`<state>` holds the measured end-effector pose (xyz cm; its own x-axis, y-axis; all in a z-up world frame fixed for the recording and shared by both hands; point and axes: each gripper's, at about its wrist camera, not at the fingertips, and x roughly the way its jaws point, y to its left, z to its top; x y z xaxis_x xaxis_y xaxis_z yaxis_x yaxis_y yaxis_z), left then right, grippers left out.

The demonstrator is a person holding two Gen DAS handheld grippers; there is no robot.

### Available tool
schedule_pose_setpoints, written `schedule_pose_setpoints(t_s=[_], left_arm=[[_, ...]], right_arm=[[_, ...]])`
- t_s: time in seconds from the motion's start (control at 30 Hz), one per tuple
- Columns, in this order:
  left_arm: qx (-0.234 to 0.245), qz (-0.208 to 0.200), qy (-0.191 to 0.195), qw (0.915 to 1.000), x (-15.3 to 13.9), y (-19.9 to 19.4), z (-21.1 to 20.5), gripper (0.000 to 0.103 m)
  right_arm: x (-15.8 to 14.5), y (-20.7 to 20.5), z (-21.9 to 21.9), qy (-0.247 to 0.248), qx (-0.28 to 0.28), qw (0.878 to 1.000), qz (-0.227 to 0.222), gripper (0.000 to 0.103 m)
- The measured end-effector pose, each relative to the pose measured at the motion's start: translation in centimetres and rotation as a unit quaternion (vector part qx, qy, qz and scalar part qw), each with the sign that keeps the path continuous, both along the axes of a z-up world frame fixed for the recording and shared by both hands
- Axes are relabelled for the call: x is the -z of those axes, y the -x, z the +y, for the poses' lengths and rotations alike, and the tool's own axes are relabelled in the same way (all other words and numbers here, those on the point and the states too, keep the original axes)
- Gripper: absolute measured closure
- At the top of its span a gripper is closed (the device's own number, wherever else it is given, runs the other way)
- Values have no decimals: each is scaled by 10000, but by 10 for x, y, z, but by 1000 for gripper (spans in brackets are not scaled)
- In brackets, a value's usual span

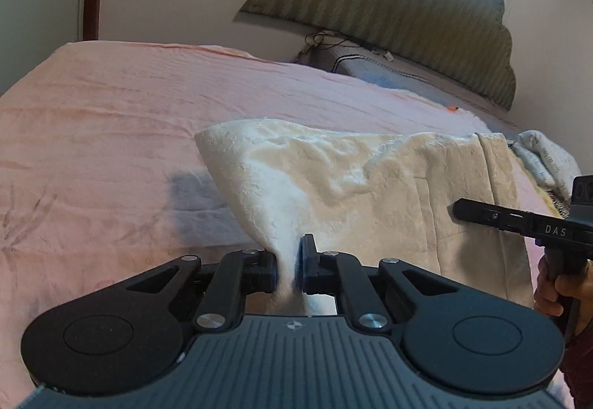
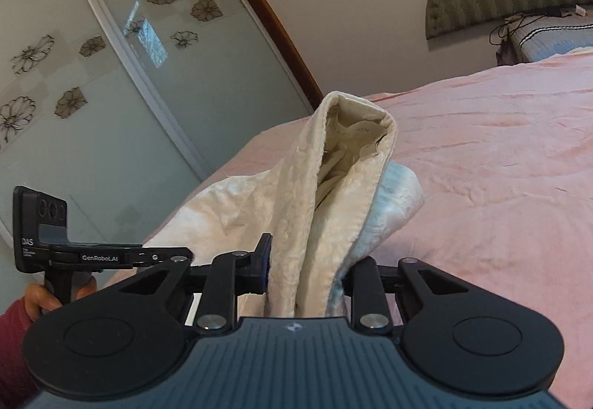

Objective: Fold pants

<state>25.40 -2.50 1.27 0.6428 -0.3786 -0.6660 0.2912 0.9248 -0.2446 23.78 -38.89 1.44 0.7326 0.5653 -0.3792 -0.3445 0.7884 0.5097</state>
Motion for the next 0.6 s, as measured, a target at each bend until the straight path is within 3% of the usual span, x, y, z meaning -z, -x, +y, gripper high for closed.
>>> schedule_pose_setpoints(t_s=[0.1, 0.13, 0.2, 0.27, 0.33, 0.47, 0.53, 0.6], left_arm=[[-111, 300, -322, 9990, 21, -21, -6, 93], [-115, 342, -404, 9985, 27, -23, -6, 89], [-160, 366, -425, 9983, 29, -22, -6, 69], [-294, 348, -401, 9982, 22, -13, -1, 61], [-376, 299, -485, 9977, 16, -1, 7, 55], [-403, 387, -495, 9972, 12, 28, 20, 43], [-357, 484, -615, 9963, 19, 32, 18, 39], [-396, 493, -758, 9951, 29, 31, 16, 37]], right_arm=[[23, -30, 2, 20, 189, 9987, 476, 77], [31, -36, 2, 101, 345, 9973, 642, 75], [44, -40, -1, 218, 641, 9925, 1019, 60], [50, -31, -7, 81, 775, 9908, 1107, 58], [42, -10, -7, 324, 1066, 9894, 927, 52], [6, 48, 24, 1937, 1520, 9689, -223, 50], [-4, 77, 44, 2157, 1028, 9682, -740, 50], [-2, 83, 61, 2056, 413, 9758, -613, 52]])
